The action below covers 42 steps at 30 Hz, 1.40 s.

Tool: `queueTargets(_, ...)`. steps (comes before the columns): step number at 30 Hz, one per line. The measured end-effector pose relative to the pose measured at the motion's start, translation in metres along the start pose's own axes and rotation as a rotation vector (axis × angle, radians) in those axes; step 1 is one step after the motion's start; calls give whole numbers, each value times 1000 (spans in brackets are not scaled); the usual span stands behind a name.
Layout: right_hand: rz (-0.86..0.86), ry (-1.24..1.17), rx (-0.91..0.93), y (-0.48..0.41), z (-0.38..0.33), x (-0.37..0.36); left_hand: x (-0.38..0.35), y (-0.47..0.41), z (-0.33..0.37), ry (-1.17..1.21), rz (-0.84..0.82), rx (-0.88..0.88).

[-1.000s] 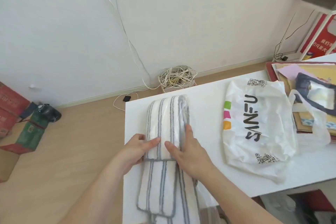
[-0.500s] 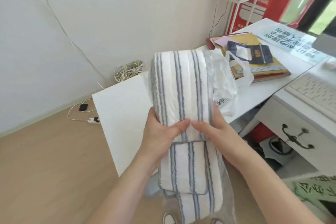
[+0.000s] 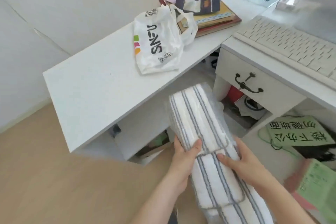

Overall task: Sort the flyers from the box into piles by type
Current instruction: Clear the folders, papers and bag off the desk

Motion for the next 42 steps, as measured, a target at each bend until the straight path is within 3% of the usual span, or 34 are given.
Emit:
queueTargets(4, -157, 7, -86, -48, 44, -39, 57, -13, -35, 163, 231, 22)
queueTargets(8, -485, 147, -225, -91, 77, -90, 128, -26, -32, 145, 445, 15)
queueTargets(10, -563, 228, -245, -108, 88, -113, 167, -37, -31, 94, 546, 47)
queueTargets(16, -410, 280, -31, -194, 85, -190, 290, -103, -30, -41, 670, -32)
queueTargets(19, -372, 292, 55, -239, 88, -232, 324, -118, -2, -291, 823, -140)
queueTargets(21, -356, 285, 111, -267, 88, -260, 328, -116, 20, -629, 896, -276)
queueTargets(22, -350, 279, 125, -279, 88, -273, 321, -116, 24, -851, 863, -279)
queueTargets(24, -286, 265, 121, -299, 90, -288, 307, -126, 1, -1305, 651, -69)
queueTargets(27, -120, 236, 87, -320, 97, -291, 299, -130, -44, -1642, 392, 140)
queueTargets(31, -189, 264, 107, -329, 89, -305, 315, -147, -44, -1817, 461, 182)
queueTargets(34, -290, 603, 176, -320, 85, -300, 320, -165, -26, -1886, 494, 201)
queueTargets(36, -265, 899, 152, -315, 97, -282, 324, -173, -17, -1808, 496, 203)
queueTargets(37, -292, 934, 123, -313, 106, -278, 325, -175, -16, -1750, 486, 226)
queueTargets(40, -459, 687, 34, -294, 113, -283, 312, -169, -14, -1633, 449, 283)
queueTargets(42, -449, 632, 25, -278, 95, -274, 291, -153, -9, -1592, 419, 245)
Point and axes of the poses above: each hand's wrist, its own y-axis away from the middle knuckle, its own x-axis out of the back of the hand, z = x × y, the point moved 8 cm from there along -y, towards the middle knuckle, and after that the axes turned 5 degrees about -z, right-handed, at the moved point
